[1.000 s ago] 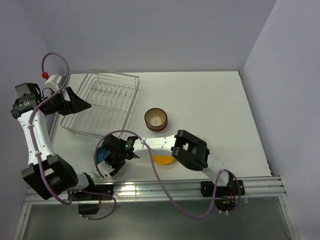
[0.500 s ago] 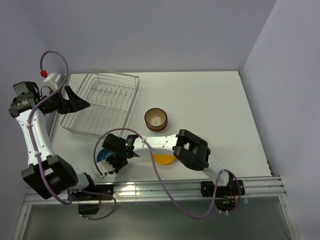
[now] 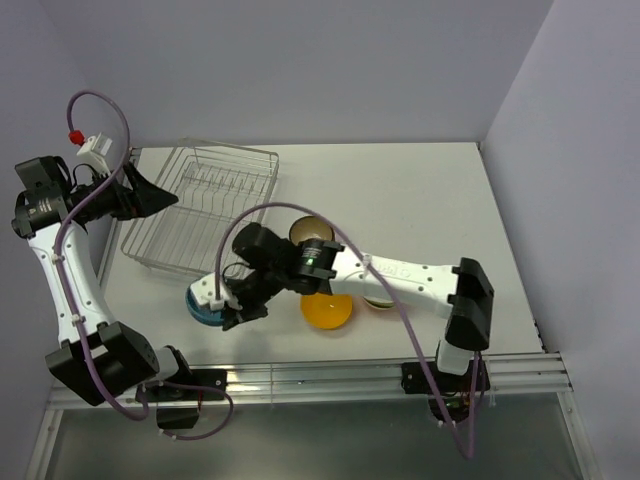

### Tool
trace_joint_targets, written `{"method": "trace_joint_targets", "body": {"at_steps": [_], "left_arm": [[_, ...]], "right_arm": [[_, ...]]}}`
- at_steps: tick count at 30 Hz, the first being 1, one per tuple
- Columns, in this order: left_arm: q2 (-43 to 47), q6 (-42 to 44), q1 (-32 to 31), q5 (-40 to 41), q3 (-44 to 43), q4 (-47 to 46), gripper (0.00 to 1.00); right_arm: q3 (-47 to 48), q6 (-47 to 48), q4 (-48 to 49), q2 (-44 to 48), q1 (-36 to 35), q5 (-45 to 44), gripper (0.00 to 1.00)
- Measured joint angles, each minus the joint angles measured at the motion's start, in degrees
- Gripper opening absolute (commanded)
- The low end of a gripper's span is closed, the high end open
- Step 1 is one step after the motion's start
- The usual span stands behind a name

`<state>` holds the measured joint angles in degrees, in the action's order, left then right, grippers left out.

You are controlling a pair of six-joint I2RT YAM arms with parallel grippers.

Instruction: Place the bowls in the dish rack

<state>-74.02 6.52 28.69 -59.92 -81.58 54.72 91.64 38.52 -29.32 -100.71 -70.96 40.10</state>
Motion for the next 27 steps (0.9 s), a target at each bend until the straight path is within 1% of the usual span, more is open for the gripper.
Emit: {"method": "trace_joint_targets", "body": {"at_steps": [3, 6, 7, 11, 14, 18, 20, 22, 24, 27], "left_arm": [[1.27, -3.45, 0.00, -0.26, 0.00, -3.61, 0.99], [3.30, -9.18, 0.00, -0.31, 0.35, -10.12, 0.93], [4.26, -11.37, 0.00, -0.24, 0.92, -12.90, 0.90], [6.95, -16.83, -0.87, 1.36, 2.73, -20.85, 0.89], [7.37, -17.38, -4.52, 4.76, 2.58, -24.02, 0.89], [7.17, -16.74, -15.17, 12.37, 1.62, -25.05, 0.92], [6.91, -16.44, -23.21, 18.03, 1.42, -25.64, 0.93], [6.38, -16.33, -29.94, 22.08, 1.42, -26.21, 0.94], [5.16, -16.39, -37.07, 27.32, 1.40, -27.36, 0.94], [2.34, -16.48, -45.46, 34.86, 1.07, -28.85, 0.93]], "right_arm": [[-1.55, -8.09, 2.82, 4.07, 3.63, 3.30, 0.00], [-2.95, -19.65, 8.83, 6.45, 10.29, 6.88, 0.00], [-4.04, -25.44, 12.59, 7.10, 13.11, 7.87, 0.00], [-9.55, -51.58, 30.80, 8.90, 24.59, 9.46, 0.00], [-11.82, -67.21, 41.44, 8.98, 31.19, 8.20, 0.00], [-13.42, -84.30, 50.86, 8.98, 36.59, 4.85, 0.00], [-16.04, -94.36, 57.05, 9.22, 39.89, 2.58, 0.00], [-19.02, -102.49, 61.75, 9.29, 43.04, 0.79, 0.00], [-22.38, -110.20, 64.94, 9.25, 46.88, -1.36, 0.00], [-25.44, -118.62, 66.16, 8.55, 51.84, -4.55, 0.00]]}}
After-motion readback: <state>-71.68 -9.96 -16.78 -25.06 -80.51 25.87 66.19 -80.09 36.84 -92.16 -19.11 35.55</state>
